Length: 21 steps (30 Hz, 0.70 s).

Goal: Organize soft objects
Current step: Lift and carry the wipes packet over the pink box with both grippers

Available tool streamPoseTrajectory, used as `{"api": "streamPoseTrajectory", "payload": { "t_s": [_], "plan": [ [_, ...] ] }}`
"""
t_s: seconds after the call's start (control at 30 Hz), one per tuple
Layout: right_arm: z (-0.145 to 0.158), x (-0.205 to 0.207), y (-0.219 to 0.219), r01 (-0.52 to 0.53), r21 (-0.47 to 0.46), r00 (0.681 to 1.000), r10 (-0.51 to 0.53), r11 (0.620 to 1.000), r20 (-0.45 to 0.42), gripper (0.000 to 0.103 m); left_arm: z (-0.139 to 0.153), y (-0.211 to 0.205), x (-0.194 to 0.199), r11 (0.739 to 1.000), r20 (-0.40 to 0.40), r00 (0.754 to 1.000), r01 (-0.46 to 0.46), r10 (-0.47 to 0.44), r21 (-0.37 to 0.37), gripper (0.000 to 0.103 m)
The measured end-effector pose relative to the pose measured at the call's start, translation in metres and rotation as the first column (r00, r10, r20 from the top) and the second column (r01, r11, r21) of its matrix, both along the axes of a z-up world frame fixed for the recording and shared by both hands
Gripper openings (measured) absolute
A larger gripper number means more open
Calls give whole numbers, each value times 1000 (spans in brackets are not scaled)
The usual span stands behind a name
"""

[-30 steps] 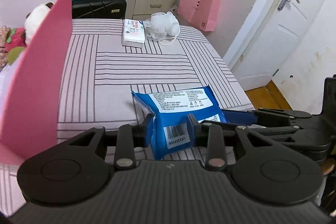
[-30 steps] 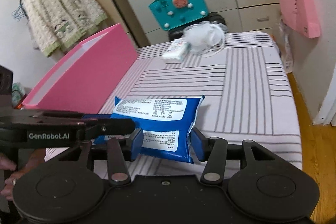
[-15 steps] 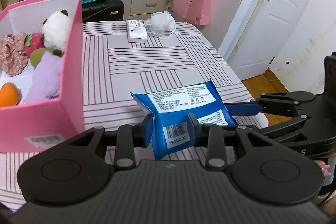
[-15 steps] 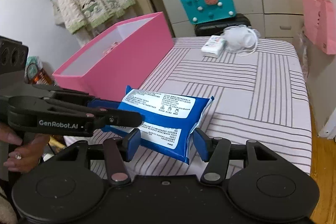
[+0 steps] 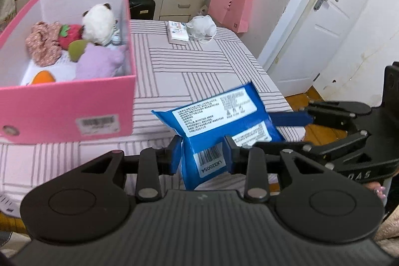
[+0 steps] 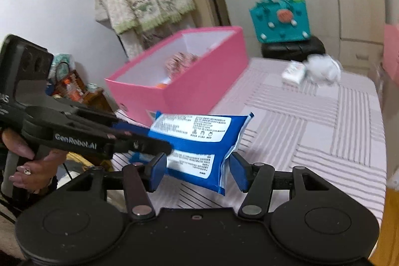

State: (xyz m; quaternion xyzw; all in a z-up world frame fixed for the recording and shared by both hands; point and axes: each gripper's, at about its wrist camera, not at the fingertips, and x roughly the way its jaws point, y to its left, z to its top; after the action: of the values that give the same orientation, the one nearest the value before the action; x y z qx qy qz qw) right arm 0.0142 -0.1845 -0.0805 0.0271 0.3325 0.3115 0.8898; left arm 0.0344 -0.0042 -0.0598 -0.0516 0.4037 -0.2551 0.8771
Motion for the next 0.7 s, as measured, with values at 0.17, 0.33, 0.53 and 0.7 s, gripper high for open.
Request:
{"api": "streamPoseTrajectory", "payload": {
  "t_s": [0.17,0.33,0.53,0.7],
  "plan": [
    [14,-11,21,-65,-8,998,65,998,24,64,8,27,-17,1000,-32,999,3,-3,-19,32],
    [26,-18,42,-111,-20,993,112,994,36,64,20,51,-30,1000,-42,999,6,-7,-24,32],
    [44,-18,64,-145,-34,986,148,989,75,65,37,74,-41,1000,6,1000,-9,9,-8,32],
    [60,-8,78,-157,-31,981,160,987,107,65,53,90,-41,1000,51,999,-19,20,-4,32]
  ]
}}
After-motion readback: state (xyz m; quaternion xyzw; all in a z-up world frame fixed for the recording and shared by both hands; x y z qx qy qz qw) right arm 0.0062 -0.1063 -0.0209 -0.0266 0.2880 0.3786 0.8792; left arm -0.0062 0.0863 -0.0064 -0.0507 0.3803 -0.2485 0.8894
